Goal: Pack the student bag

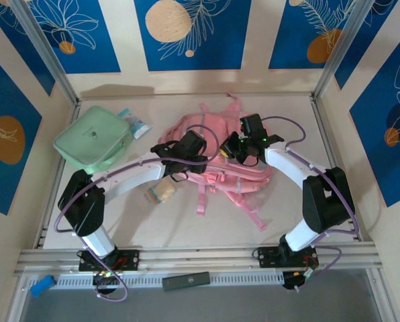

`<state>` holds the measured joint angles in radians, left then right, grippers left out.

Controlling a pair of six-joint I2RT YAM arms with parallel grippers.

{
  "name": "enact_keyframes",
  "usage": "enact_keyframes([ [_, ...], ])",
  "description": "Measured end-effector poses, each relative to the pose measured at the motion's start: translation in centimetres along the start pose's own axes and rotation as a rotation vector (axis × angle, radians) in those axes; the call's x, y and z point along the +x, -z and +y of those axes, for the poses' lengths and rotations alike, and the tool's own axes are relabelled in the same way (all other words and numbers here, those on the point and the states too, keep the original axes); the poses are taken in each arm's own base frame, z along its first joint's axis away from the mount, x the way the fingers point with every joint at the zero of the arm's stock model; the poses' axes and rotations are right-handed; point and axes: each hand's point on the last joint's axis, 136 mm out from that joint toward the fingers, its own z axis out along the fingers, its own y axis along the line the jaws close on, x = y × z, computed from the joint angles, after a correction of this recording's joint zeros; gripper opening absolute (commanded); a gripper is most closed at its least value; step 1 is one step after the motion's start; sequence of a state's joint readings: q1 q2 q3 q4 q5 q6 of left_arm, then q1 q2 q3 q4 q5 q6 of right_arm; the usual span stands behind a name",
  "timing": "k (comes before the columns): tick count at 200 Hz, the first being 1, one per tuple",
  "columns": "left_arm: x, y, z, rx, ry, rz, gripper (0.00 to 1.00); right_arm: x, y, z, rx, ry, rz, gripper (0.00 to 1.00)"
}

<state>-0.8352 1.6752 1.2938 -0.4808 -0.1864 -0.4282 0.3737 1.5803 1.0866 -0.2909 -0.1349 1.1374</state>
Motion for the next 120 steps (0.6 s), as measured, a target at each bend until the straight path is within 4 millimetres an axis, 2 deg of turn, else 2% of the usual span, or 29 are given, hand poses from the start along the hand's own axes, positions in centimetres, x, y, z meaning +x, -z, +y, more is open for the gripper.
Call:
enact_keyframes([
  [22,-0.2,0.0,-0.8,0.052,-0.137,-0.003,0.55,0.0,0.1,0.0,0.007,0.002,-0.002,0.00],
  [46,-0.3,-0.1,-0.5,0.077,-0.239,0.004,0.56,0.1,0.2,0.1,0.016,0.007,-0.002,0.00],
  [88,-1.2,-0.6,1.9,0.085,-0.281,0.000,0.58,0.1,0.3,0.3,0.027,0.013,-0.008,0.00],
  [120,-0.5,-1.6,1.6,0.156,-0.297,0.035,0.54,0.1,0.4,0.3,0.037,0.018,-0.019,0.00],
])
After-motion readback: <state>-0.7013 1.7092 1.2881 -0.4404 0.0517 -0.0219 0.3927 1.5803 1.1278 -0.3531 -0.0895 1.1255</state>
